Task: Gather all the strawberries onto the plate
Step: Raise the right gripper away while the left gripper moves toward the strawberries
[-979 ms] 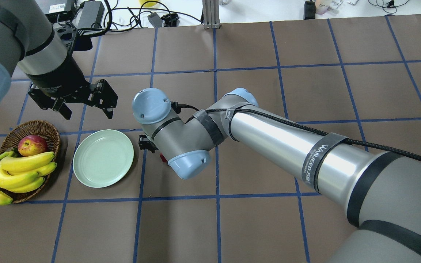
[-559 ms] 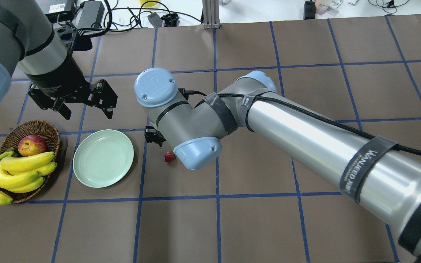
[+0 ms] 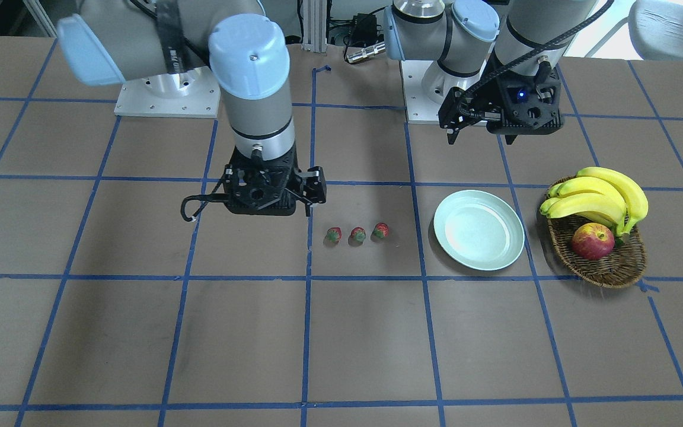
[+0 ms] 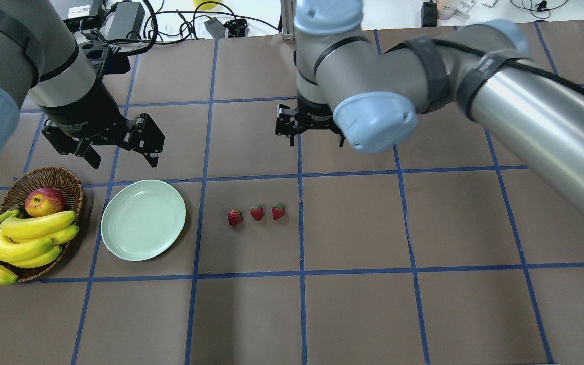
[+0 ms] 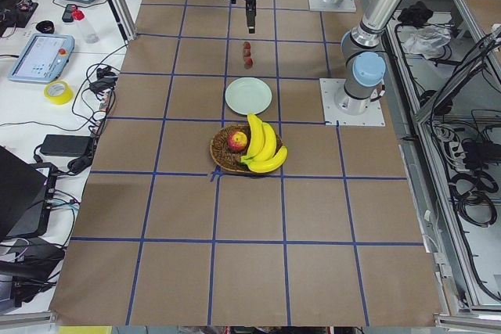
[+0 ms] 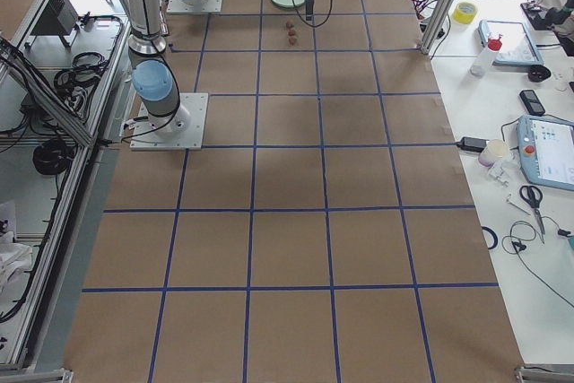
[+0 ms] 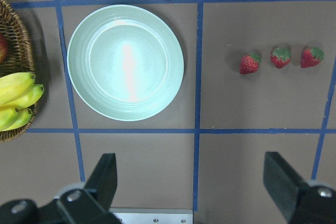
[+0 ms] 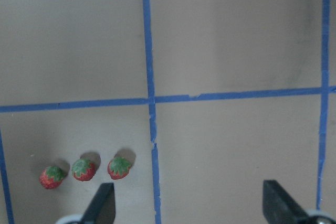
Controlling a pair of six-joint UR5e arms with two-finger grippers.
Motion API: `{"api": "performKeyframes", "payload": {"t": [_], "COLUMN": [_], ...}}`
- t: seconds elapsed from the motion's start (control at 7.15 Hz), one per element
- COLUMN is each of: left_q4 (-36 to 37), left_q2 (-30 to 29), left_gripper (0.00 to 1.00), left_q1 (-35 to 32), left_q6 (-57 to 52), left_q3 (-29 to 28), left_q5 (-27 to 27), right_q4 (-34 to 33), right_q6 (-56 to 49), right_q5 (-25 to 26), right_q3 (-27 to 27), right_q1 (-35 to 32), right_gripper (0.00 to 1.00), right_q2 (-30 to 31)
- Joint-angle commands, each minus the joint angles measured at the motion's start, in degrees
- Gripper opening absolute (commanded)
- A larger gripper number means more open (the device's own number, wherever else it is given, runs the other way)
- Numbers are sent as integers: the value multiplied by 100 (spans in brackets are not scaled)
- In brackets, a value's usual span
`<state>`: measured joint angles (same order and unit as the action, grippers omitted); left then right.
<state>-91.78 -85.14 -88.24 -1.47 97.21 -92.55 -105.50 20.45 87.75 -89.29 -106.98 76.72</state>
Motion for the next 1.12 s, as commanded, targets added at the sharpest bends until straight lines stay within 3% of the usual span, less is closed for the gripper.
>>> {"api": "performKeyframes", "payload": {"t": [0.0, 0.28, 0.98], "left_q4": [63, 99, 966], "left_q2": [-11, -90, -450], "left_gripper": [100, 100, 100], "left_q1": [0, 0, -411], "left_q6": [-2, 67, 367], "left_q3": [78, 87, 938], "left_q5": [53, 18, 379], "right_q4": [478, 1161, 1391], "right_q6": [-138, -172, -1163], "right_q5": [-56, -4, 243], "right_q3": [420, 946, 896], "right_q1": [274, 327, 835], "right_gripper": [100, 100, 100], "right_q2": [403, 484, 773]}}
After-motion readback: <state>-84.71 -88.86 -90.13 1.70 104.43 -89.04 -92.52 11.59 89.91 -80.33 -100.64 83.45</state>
